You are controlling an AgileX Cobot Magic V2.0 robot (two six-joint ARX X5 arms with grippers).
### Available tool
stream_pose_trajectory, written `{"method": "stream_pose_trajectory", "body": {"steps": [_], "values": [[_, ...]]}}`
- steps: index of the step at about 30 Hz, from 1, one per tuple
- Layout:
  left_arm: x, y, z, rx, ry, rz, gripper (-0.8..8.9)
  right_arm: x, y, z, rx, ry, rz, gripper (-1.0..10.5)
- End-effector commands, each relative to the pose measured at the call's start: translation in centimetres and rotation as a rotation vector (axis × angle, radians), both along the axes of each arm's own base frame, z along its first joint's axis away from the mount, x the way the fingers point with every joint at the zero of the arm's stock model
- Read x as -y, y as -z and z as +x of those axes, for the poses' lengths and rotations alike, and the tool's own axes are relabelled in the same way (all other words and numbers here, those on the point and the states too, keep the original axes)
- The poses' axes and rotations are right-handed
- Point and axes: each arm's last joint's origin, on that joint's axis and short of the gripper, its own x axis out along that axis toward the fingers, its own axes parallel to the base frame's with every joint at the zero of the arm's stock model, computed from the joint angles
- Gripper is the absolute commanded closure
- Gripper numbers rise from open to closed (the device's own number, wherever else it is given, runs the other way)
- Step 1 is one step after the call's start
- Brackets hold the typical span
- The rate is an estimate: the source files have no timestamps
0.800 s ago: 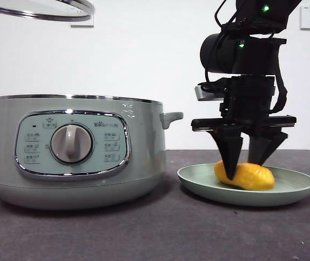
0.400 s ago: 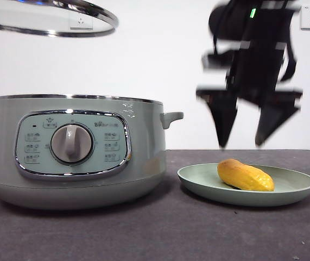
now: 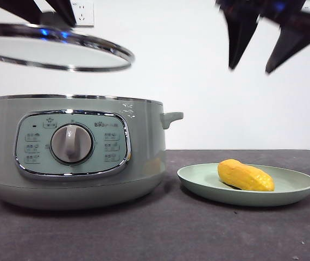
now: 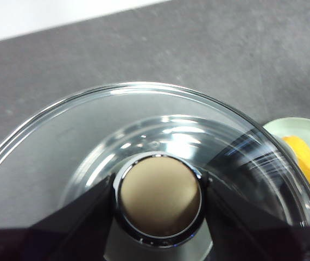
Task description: Take the corn out from the steamer,put the corn on the plate,close the lid
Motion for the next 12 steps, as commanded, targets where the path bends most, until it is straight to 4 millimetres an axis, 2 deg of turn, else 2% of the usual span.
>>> {"method": "stream_pose_trajectory", "body": {"steps": [1, 6, 12], "values": [[0.6, -0.4, 0.9, 0.038, 0.005, -0.045, 8.22, 0.6, -0.9, -1.0, 0.025, 0.007, 0.013, 6.0], [2.0, 1.4, 2.3, -0.017, 0.025, -0.022, 8.23, 2.0, -2.4, -2.6, 0.056, 0.029, 0.025, 6.0], [3.5, 3.6, 3.6, -0.087, 0.049, 0.013, 8.22, 3.3, -2.5, -3.0, 0.038, 0.081, -0.008, 6.0]]}}
